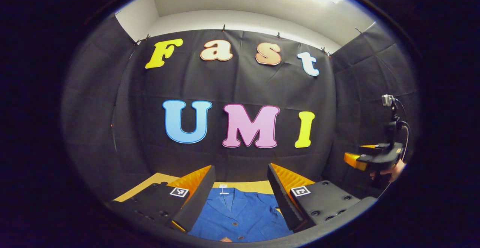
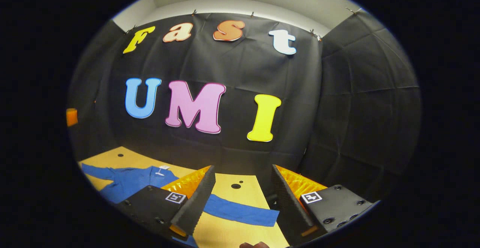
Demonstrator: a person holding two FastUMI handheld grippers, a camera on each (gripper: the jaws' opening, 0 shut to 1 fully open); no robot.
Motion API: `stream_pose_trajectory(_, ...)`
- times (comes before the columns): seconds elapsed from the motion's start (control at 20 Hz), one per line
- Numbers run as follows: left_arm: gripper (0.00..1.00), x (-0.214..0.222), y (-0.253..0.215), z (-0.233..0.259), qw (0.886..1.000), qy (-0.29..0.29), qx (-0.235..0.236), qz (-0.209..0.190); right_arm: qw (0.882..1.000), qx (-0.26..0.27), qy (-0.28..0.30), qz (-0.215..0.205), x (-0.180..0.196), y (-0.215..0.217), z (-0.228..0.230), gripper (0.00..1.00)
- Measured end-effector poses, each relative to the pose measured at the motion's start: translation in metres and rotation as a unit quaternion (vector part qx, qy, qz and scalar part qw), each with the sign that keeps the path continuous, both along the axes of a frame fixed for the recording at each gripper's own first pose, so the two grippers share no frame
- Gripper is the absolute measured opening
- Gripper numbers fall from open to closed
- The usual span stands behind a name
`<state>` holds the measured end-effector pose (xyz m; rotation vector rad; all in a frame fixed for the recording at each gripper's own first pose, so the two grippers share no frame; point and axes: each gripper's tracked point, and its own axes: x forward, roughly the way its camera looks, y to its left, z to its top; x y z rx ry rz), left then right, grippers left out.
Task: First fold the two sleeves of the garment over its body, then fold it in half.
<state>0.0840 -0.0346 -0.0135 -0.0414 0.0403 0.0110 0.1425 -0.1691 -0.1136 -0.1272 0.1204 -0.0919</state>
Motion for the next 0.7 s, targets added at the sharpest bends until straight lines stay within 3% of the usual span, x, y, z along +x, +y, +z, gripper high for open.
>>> stream_pose_trajectory(0.1, 0.81, 0.011, -0.005, 0.001, 1.000, -0.004, 0.000, 0.005, 1.000, 0.002, 0.023, -0.001, 0.020, -0.013, -0.030, 0.95)
stream_pose_trajectory(0.25, 0.81, 0.031, -0.015, -0.006, 1.000, 0.008, 0.001, 0.015, 0.996, 0.058, 0.064, -0.016, 0.048, -0.033, -0.081, 0.94)
stream_pose_trajectory(0.45, 0.81, 0.050, -0.027, -0.005, 1.000, 0.017, 0.003, 0.022, 0.989, 0.072, 0.118, -0.043, 0.081, -0.072, -0.154, 0.98)
stream_pose_trajectory(0.7, 0.81, 0.068, -0.031, -0.008, 0.997, 0.036, 0.038, 0.050, 0.970, 0.100, 0.209, -0.078, 0.095, -0.112, -0.252, 0.98)
